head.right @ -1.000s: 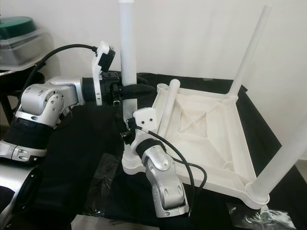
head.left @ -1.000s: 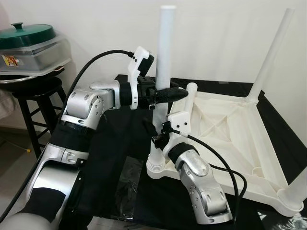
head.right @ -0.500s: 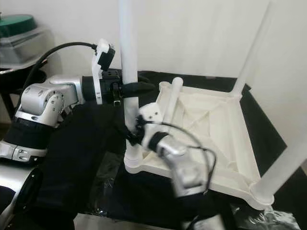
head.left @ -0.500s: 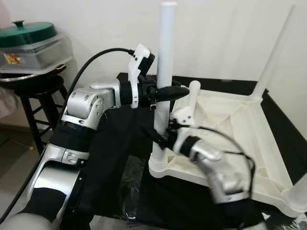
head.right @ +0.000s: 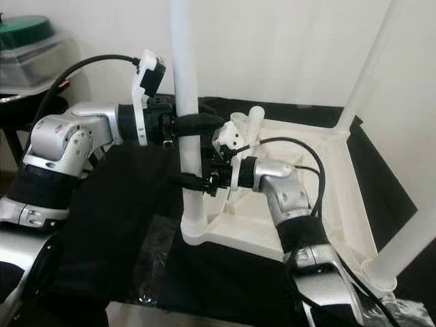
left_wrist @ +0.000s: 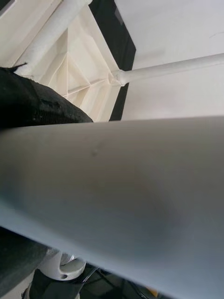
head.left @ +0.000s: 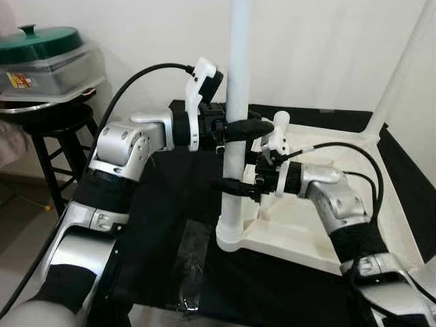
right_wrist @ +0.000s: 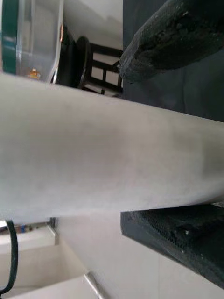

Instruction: Building children table

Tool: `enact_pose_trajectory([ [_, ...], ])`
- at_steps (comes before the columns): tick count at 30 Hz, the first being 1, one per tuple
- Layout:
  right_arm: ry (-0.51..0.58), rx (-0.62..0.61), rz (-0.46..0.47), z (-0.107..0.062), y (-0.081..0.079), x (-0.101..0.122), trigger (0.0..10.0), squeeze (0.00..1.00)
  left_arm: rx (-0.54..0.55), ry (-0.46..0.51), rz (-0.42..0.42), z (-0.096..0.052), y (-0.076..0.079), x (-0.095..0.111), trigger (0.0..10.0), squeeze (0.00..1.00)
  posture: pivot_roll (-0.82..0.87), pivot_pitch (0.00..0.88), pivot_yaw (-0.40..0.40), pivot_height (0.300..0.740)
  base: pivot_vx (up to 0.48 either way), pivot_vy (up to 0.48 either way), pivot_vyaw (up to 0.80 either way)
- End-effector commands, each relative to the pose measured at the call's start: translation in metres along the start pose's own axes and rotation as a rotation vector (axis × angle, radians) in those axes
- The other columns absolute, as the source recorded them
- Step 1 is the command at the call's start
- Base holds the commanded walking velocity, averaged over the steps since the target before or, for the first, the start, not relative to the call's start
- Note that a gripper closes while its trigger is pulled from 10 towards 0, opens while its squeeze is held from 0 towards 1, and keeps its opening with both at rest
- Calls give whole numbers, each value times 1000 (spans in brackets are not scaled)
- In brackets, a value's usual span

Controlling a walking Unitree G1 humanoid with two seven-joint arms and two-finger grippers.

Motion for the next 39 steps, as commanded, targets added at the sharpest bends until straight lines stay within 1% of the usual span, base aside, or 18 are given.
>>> enact_pose_trajectory([
  [1, -1, -45, -2, -8, 10, 2, 10000, 0, -29, -33, -28, -1, 3, -8, 0, 0, 58, 0, -2, 740, 0, 0, 0],
  [2, 7, -44, 8, -7, 10, 1, 0, 0, -31, -34, -27, -1, 3, -8, 0, 0, 58, 0, -1, 740, 0, 0, 0],
  [11, 26, 4, 15, -11, 10, -5, 0, 0, -39, -36, -27, 0, 4, -8, 0, 0, 54, 0, 3, 740, 0, 0, 0],
  [20, 27, -32, 15, -22, 13, -13, 0, 0, -35, -30, -24, 2, 4, -8, 0, 0, 45, 0, 6, 740, 0, 0, 0],
  [21, 25, -40, 12, -22, 14, -14, 0, 0, -30, -28, -22, 2, 3, -8, 3843, 0, 45, 0, 6, 740, 0, 0, 0],
  [22, 25, -40, 12, -22, 14, -14, 0, 0, -30, -28, -22, 2, 3, -8, 3843, 0, 45, 0, 6, 740, 0, 0, 0],
  [23, -3, -79, 3, -23, 15, -18, 0, 0, -28, -26, -14, 2, 3, -8, 9804, 1000, 44, 0, 6, 740, 0, 0, 0],
  [26, -52, -177, -10, -21, 15, -29, 0, 0, -25, -14, -13, 1, 4, -6, 10000, 1000, 42, 0, -9, 740, 0, 0, 0],
  [27, -70, -251, 12, -17, 13, -37, 0, 0, -14, -11, -16, 1, 4, -6, 10000, 1000, 46, 0, -34, 740, 0, 0, 0],
  [28, -70, -251, 12, -17, 13, -37, 0, 0, -14, -11, -16, 1, 4, -6, 10000, 1000, 46, 0, -34, 740, 0, 0, 0],
  [29, -68, -339, 43, -13, 12, -43, 0, 0, -7, -10, -19, 1, 3, -6, 10000, 1000, 46, 0, -34, 740, 0, 0, 0],
  [30, -45, -708, 108, -7, 3, -61, 0, 0, 11, -12, -19, -1, 1, -6, 10000, 1000, 57, 0, -57, 740, 0, 0, 0],
  [31, -67, -862, 198, 5, -28, -86, 0, 0, 34, -10, -31, -4, -2, -7, 10000, 1000, 67, 0, -20, 740, 0, 0, 0],
  [32, -67, -862, 198, 5, -28, -86, 0, 0, 34, -10, -31, -4, -2, -7, 10000, 1000, 67, 0, -20, 740, 0, 0, 0],
  [33, -64, -913, 264, 16, -53, -99, 0, 0, 48, -12, -37, -7, -5, -8, 10000, 1000, 60, 0, -17, 740, 0, 0, 0],
  [34, -52, -937, 300, 19, -60, -102, 0, 0, 45, -23, -39, -8, -5, -10, 10000, 0, 49, 0, 0, 740, 0, 0, 0],
  [37, -46, -892, 268, 19, -53, -98, 0, 0, 25, -35, -43, -9, -3, -13, 10000, 0, 38, 0, -12, 740, 0, 0, 0],
  [39, -58, -894, 244, 12, -42, -95, 0, 0, 14, -36, -46, -9, -2, -14, 10000, 0, 36, 0, -18, 740, 0, 0, 0],
])
Point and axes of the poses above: a point about 5 cm out from each wrist's last joint towards the gripper, its own z axis pointing out of the wrist towards the gripper, its own x axis along the axis of the wrist's last joint, y = z × x, the point moved 3 cm from there along z, pointing out of the wrist towards the gripper
